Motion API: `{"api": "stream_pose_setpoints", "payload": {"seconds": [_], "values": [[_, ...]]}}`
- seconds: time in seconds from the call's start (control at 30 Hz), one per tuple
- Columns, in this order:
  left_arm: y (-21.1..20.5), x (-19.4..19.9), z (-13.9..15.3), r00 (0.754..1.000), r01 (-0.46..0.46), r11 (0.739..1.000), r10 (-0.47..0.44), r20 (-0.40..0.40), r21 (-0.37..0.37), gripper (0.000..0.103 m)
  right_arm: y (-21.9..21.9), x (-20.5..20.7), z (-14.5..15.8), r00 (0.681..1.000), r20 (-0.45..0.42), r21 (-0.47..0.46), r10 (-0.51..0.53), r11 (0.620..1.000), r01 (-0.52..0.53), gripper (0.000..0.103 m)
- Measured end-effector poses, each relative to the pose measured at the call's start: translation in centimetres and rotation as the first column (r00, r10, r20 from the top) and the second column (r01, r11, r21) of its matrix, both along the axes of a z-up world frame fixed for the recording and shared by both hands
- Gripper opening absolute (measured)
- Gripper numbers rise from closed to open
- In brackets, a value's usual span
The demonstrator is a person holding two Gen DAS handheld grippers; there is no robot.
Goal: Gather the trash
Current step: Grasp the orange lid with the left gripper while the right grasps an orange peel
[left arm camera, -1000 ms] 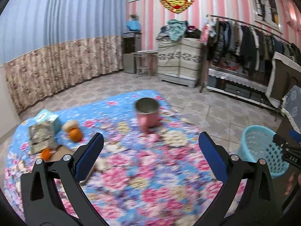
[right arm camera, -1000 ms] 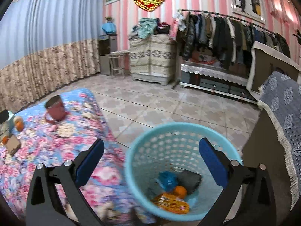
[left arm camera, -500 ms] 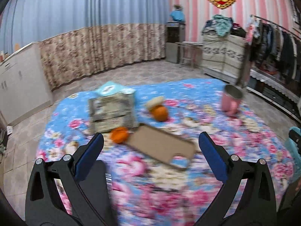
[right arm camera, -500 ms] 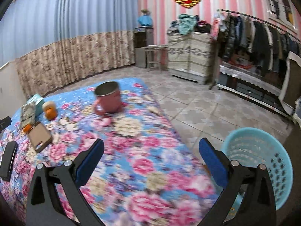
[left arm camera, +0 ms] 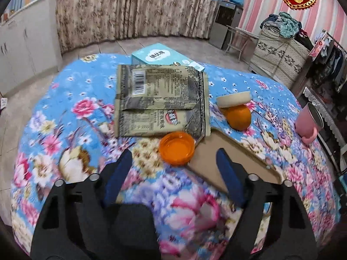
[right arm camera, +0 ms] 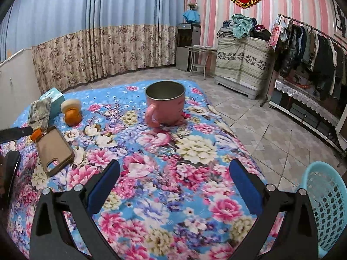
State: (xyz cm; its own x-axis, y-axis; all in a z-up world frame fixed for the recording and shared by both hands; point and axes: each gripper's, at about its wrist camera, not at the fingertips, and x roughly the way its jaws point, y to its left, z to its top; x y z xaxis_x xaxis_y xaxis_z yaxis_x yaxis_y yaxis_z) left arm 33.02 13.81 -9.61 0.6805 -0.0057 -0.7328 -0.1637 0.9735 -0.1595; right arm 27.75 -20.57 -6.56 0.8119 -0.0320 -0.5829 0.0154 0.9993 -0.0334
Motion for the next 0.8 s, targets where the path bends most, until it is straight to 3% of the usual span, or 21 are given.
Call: {"api": "stream_pose_setpoints", "payload": {"seconds": [0.1, 0.17, 0.37, 0.63, 0.8], "values": [[-0.6, 1.5, -0.3, 0.999, 0.022, 0.999, -0.021, -0.026, 0.032, 0.072, 0.4, 0.9, -0.4, 1.0, -0.011, 0.004, 0.006, 1.0, -0.006, 0.098], [-1.0, 2.3, -0.7, 0.998, 0.043, 0.998, -0.041, -0.056, 0.037, 0.062, 0.9, 1.5, -0.5, 1.0, -0.014, 0.003, 0.014, 1.0, -0.014, 0.098], [-1.1, 3.4, -1.9, 0.992, 0.076, 0.997, -0.078, -0.102, -0.023, 0.039, 3.8, 3.6, -0.2, 0.998, -0.005, -0.015, 0.064, 0.998, -0.065, 0.098], [0.0, 2.4, -0.9, 0.994, 0.082, 0.996, -0.084, -0.065, -0.036, 0.039, 9.9, 7.2, -0.1, 0.986, -0.028, 0.0, 0.167, 0.986, -0.167, 0.098], [1.8, 1.0, 1.1, 0.998, 0.059, 0.995, -0.059, 0.006, 0.084, 0.039, 14.5, 9.9, -1.0, 0.966, -0.067, 0.02, 0.251, 0.968, -0.25, 0.098]]}}
